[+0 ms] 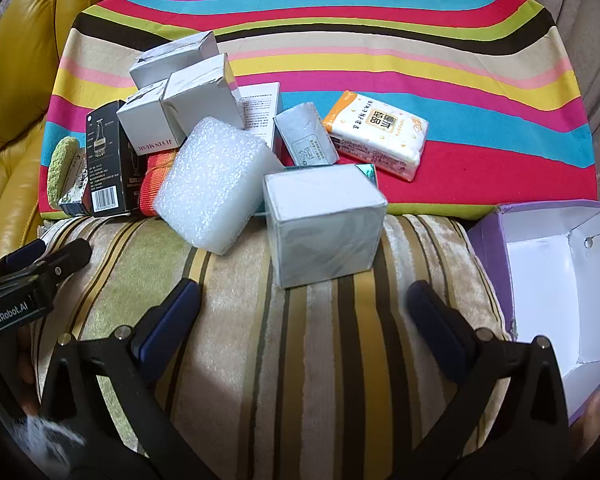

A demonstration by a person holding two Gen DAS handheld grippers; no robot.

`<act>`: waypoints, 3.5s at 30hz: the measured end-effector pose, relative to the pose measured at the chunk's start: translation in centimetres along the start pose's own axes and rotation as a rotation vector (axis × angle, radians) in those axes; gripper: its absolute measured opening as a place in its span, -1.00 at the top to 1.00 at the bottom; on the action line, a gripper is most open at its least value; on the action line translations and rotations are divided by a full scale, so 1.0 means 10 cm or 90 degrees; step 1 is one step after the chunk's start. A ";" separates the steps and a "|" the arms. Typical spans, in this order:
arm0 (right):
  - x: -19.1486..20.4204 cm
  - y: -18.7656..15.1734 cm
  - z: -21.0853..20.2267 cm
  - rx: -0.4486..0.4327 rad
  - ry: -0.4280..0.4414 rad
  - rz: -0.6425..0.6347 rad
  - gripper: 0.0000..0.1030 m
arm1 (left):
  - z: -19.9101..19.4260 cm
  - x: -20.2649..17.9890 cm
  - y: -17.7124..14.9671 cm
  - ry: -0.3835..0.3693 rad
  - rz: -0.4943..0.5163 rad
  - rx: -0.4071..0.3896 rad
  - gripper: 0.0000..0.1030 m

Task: Organize objects
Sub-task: 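Move the left tool to the green sponge while the right tool approaches a white cube box, then grasp the green round sponge with the left tool while the right tool grasps the white cube box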

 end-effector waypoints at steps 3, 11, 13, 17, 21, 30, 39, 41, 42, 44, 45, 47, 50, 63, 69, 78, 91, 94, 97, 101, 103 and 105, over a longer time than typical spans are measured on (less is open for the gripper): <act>0.00 0.00 0.00 0.000 0.000 0.000 -1.00 | -0.03 0.02 -0.02 -0.004 -0.002 -0.006 -1.00; 0.01 0.01 0.00 0.000 0.001 0.001 -1.00 | -0.17 0.07 -0.16 0.002 0.000 -0.043 -1.00; 0.01 0.01 -0.01 0.000 0.001 0.002 -1.00 | -0.23 0.03 -0.20 0.001 0.002 -0.050 -1.00; 0.02 0.01 0.01 -0.005 -0.003 0.003 -1.00 | -0.37 0.06 -0.24 -0.024 -0.006 -0.074 -0.96; 0.01 0.02 0.03 -0.007 -0.002 0.005 -1.00 | -0.50 0.11 -0.28 -0.042 -0.022 -0.096 -0.87; 0.01 0.05 0.05 -0.002 0.000 -0.001 -1.00 | -0.74 0.13 -0.36 -0.084 -0.058 -0.133 -0.75; -0.10 0.01 -0.11 -0.028 0.072 0.003 -1.00 | -0.67 0.24 -0.06 -0.137 -0.122 -0.149 -0.71; -0.15 0.02 -0.16 -0.041 0.097 0.021 -1.00 | -0.59 0.26 0.08 -0.141 -0.141 -0.151 -0.71; -0.19 0.02 -0.17 -0.044 0.102 0.034 -1.00 | -0.60 0.29 0.09 -0.144 -0.152 -0.153 -0.71; -0.23 0.04 -0.18 -0.044 0.115 0.048 -1.00 | -0.55 0.32 0.17 -0.148 -0.169 -0.155 -0.71; -0.24 0.04 -0.18 -0.044 0.114 0.050 -1.00 | -0.53 0.34 0.19 -0.152 -0.177 -0.154 -0.71; -0.28 0.10 -0.14 -0.043 0.109 0.058 -1.00 | -0.50 0.40 0.23 -0.161 -0.198 -0.155 -0.71; -0.27 0.20 -0.13 -0.048 0.124 0.072 -1.00 | -0.45 0.47 0.29 -0.165 -0.220 -0.158 -0.71; -0.22 0.37 -0.09 -0.090 0.082 0.057 -0.74 | -0.18 0.73 0.52 -0.205 -0.302 -0.144 -0.73; -0.19 0.39 -0.01 -0.082 0.093 0.053 -0.58 | -0.08 0.78 0.60 -0.204 -0.315 -0.140 -0.73; -0.17 0.38 0.12 -0.055 0.115 0.074 -0.11 | -0.02 0.77 0.68 -0.177 -0.299 -0.150 -0.59; -0.17 0.34 0.03 -0.072 0.161 0.095 0.03 | -0.33 0.61 0.79 -0.077 -0.202 -0.220 -0.59; -0.19 0.33 -0.03 -0.079 0.174 0.105 0.03 | -0.43 0.52 0.74 -0.060 -0.171 -0.236 -0.59; -0.22 0.32 -0.08 -0.085 0.189 0.110 0.03 | -0.52 0.39 0.69 -0.051 -0.144 -0.246 -0.59; -0.28 0.28 -0.16 -0.090 0.206 0.119 0.03 | -0.61 0.14 0.64 -0.037 -0.090 -0.259 -0.59; -0.29 0.28 -0.18 -0.092 0.210 0.125 0.03 | -0.65 -0.02 0.64 -0.034 -0.060 -0.266 -0.59; -0.35 0.25 -0.20 -0.092 0.216 0.136 0.03 | -0.66 -0.18 0.64 -0.032 -0.026 -0.268 -0.59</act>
Point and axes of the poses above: each gripper's, at about its wrist camera, not at the fingertips, and z roughly the way its jaws point, x to its left, y to its top, the point moved 10 cm from there along z, roughly the way its jaws point, and after that the axes turned 15 degrees about -y, right-handed, at the moved point
